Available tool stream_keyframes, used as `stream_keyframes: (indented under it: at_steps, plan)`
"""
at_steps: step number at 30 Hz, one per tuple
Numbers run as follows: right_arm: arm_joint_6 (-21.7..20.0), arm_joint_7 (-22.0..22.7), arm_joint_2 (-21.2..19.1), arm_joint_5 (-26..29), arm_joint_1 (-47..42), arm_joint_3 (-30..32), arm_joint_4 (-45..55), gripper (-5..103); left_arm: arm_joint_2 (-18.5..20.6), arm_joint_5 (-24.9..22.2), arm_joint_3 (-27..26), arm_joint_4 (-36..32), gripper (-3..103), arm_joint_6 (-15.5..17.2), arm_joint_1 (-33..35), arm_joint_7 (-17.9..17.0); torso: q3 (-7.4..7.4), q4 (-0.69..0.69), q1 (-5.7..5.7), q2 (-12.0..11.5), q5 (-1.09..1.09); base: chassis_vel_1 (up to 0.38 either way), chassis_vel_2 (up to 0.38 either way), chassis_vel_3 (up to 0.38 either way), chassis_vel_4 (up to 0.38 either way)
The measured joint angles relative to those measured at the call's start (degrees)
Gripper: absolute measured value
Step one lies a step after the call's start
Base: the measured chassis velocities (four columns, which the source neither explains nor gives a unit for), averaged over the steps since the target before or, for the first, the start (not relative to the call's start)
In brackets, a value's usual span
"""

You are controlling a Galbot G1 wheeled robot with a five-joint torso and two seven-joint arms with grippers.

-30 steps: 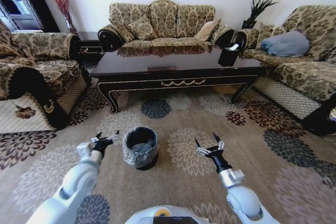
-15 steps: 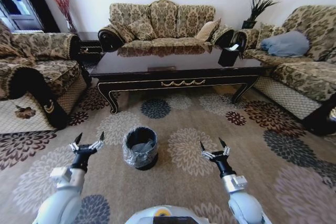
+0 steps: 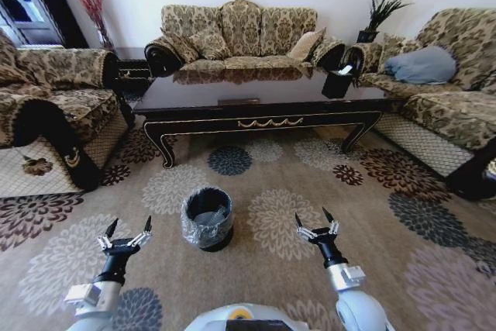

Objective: Move to the front of the table and pick up the trash from the floor, then place it into the trash bin.

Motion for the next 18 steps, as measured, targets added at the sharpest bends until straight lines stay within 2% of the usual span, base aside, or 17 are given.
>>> stream_keyframes:
  at_steps: [18]
  plan:
    - [1.01, -0.68, 0.98, 0.07, 0.55, 0.26, -0.47, 100, -0.14, 0.52, 0.15, 1.68, 100, -0.01, -0.27, -0.16, 0.0, 0.0, 0.0, -0.01, 0.0, 0.0, 0.0, 0.0, 0.0]
